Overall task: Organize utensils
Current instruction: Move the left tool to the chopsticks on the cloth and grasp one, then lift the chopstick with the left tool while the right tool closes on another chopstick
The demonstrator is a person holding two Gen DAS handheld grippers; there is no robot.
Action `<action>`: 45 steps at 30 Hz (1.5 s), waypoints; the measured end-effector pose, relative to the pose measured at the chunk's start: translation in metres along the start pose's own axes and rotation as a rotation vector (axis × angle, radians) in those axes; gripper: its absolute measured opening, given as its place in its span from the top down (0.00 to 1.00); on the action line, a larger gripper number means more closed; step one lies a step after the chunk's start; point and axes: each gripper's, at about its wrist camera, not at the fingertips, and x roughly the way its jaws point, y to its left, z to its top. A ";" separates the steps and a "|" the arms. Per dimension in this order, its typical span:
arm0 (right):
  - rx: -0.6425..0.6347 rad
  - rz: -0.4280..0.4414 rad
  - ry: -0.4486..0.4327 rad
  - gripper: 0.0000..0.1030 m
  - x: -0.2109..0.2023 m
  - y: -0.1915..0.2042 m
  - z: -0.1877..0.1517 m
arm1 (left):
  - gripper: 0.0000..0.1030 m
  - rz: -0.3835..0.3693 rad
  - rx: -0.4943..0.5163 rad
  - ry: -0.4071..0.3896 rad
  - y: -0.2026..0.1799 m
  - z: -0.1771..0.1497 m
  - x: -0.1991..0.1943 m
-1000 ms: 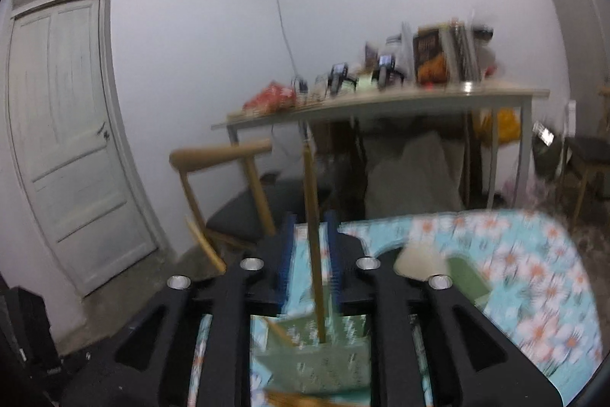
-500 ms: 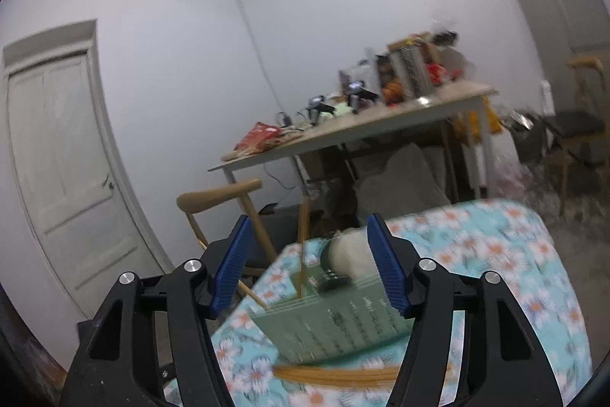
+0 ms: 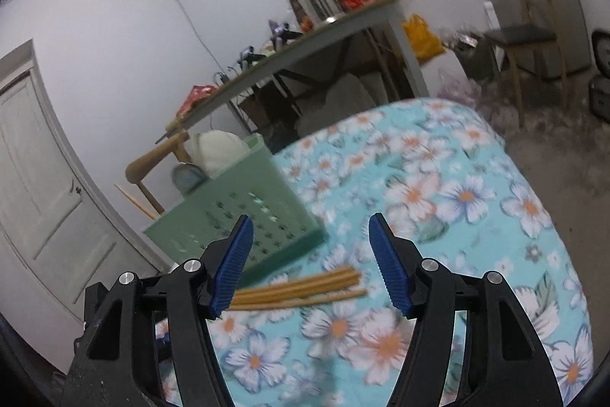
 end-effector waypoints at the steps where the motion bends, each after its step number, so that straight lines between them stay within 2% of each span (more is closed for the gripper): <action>1: 0.004 -0.003 0.005 0.40 -0.002 -0.003 -0.002 | 0.57 0.005 -0.004 -0.010 -0.001 0.001 0.002; 4: 0.019 -0.004 0.025 0.40 -0.001 -0.012 -0.006 | 0.58 0.046 0.005 -0.034 -0.008 0.001 0.013; 9: 0.067 0.016 0.043 0.40 0.004 -0.021 -0.006 | 0.59 0.168 0.053 -0.074 -0.020 0.000 0.029; 11: 0.078 0.018 0.041 0.40 0.004 -0.023 -0.005 | 0.59 0.183 0.052 -0.092 -0.020 0.001 0.032; 17: 0.079 0.030 0.065 0.40 0.008 -0.025 -0.006 | 0.70 0.183 -0.013 -0.122 -0.011 0.002 0.031; 21: 0.059 0.028 0.080 0.40 0.009 -0.023 -0.009 | 0.85 0.169 -0.068 -0.127 0.001 0.002 0.024; 24: 0.067 0.031 0.083 0.40 0.010 -0.024 -0.010 | 0.87 0.141 -0.086 -0.117 0.009 0.001 0.019; 28: 0.087 0.046 0.085 0.40 0.011 -0.024 -0.009 | 0.88 0.124 -0.098 -0.125 0.016 -0.001 0.008; 36: 0.047 0.039 0.091 0.40 0.015 -0.012 -0.011 | 0.88 0.143 -0.099 -0.113 0.025 0.004 -0.019; 40: 0.029 0.047 0.103 0.40 0.019 -0.004 -0.013 | 0.88 0.172 -0.114 -0.164 0.038 0.019 -0.053; 45: -0.057 0.040 0.139 0.40 0.029 0.015 -0.020 | 0.87 0.256 -0.074 -0.254 0.054 0.037 -0.101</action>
